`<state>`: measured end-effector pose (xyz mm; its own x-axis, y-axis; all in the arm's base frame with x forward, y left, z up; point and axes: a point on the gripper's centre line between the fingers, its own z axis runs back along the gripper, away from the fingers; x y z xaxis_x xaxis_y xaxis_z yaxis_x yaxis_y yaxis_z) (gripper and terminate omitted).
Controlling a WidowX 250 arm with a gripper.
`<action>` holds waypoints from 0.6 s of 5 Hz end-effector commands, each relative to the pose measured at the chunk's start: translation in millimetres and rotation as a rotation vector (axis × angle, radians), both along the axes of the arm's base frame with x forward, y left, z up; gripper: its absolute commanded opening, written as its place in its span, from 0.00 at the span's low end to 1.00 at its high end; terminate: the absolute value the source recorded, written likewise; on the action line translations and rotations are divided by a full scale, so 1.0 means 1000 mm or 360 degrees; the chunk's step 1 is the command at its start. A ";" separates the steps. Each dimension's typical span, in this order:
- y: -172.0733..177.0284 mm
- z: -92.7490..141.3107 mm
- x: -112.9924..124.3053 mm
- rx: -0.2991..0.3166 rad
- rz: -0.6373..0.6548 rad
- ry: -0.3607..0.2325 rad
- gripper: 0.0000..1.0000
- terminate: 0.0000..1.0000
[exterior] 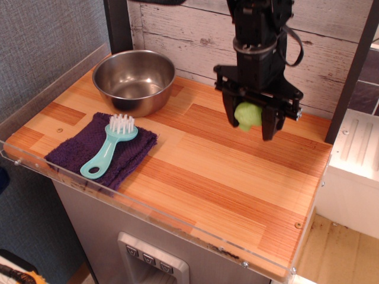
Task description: Move the broccoli and place to the far right middle of table
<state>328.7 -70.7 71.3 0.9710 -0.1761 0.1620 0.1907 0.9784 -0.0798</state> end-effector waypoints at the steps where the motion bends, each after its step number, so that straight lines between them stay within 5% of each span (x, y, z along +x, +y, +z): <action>1: -0.017 -0.018 0.009 -0.0006 0.0225 0.0057 0.00 0.00; 2: -0.024 -0.037 0.004 0.0047 0.0153 0.0138 0.00 0.00; 3: -0.024 -0.042 0.001 0.0093 0.0089 0.0166 1.00 0.00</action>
